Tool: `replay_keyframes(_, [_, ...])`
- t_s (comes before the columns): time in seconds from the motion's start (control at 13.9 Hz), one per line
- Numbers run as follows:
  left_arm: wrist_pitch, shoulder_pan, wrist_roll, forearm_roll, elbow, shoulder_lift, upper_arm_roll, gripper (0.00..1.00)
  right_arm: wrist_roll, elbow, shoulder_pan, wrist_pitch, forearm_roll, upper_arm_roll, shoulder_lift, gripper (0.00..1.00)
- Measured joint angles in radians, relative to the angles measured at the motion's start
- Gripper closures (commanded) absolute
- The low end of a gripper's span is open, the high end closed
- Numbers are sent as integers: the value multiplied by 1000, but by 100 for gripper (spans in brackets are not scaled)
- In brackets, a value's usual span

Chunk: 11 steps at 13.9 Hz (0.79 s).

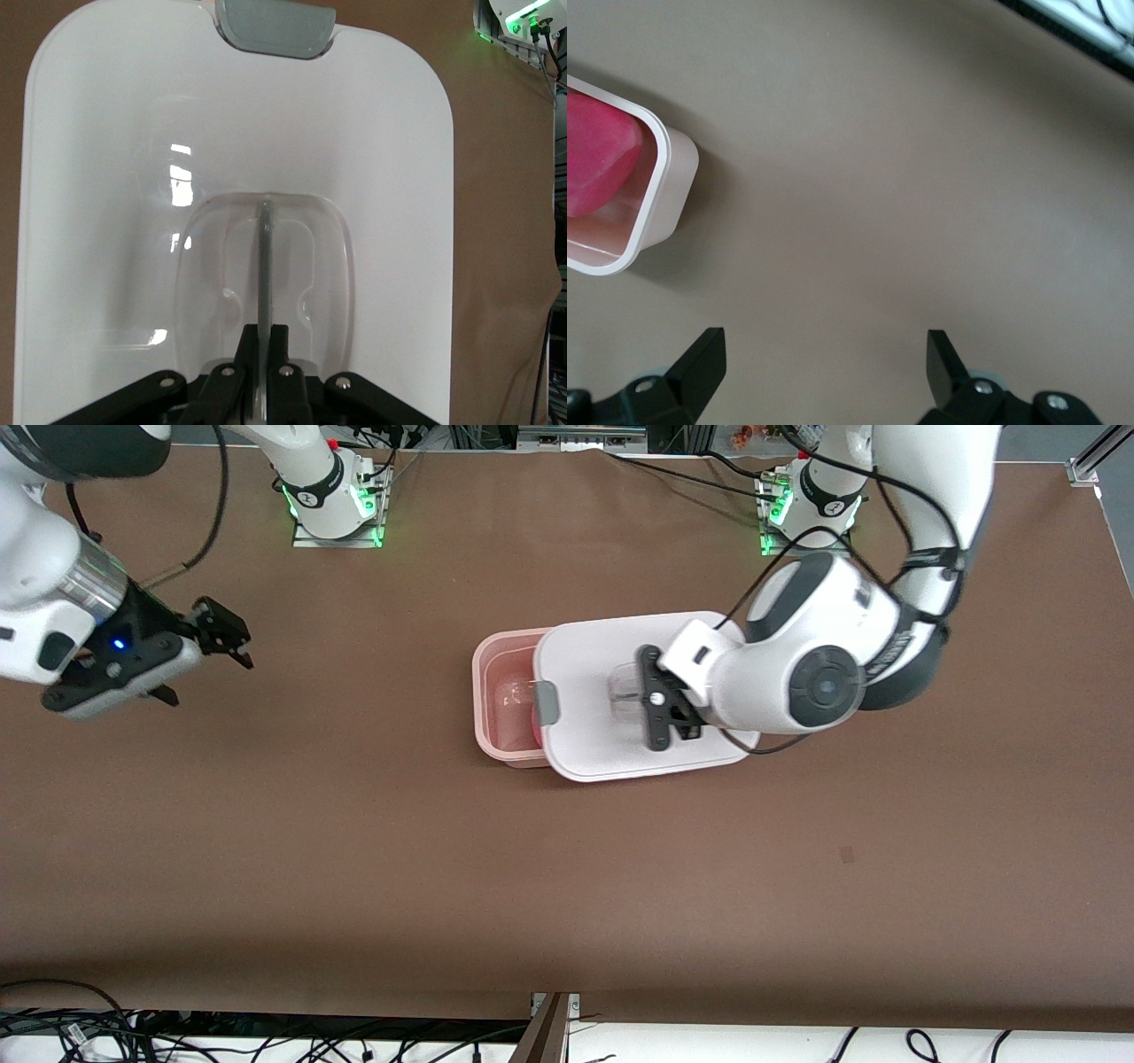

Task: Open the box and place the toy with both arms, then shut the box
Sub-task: 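Withdraw the right gripper while the left gripper carries the lid over the tub, then lower the lid onto the tub and press it down with the left gripper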

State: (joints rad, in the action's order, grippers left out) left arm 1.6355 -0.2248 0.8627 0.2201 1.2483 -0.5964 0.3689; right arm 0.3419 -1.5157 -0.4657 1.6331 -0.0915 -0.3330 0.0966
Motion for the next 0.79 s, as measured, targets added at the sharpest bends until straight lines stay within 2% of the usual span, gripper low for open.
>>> replay_keyframes(0.14, [74,-83,-48,-5,4,-18,-1,100,-75,-75,8,1,21,0,-64,0])
replay_keyframes(0.22, [109,-124,-74,-27,10,-25,-2,100,-105,-96,31,2,35,22,-81,0])
replay_keyframes(0.5, [186,-213,-130,-122,48,-49,-5,100,-186,-117,199,5,79,182,-95,0])
replay_keyframes(0.79, [210,-235,-164,-194,59,-78,-5,100,-191,-118,241,10,85,206,-96,0])
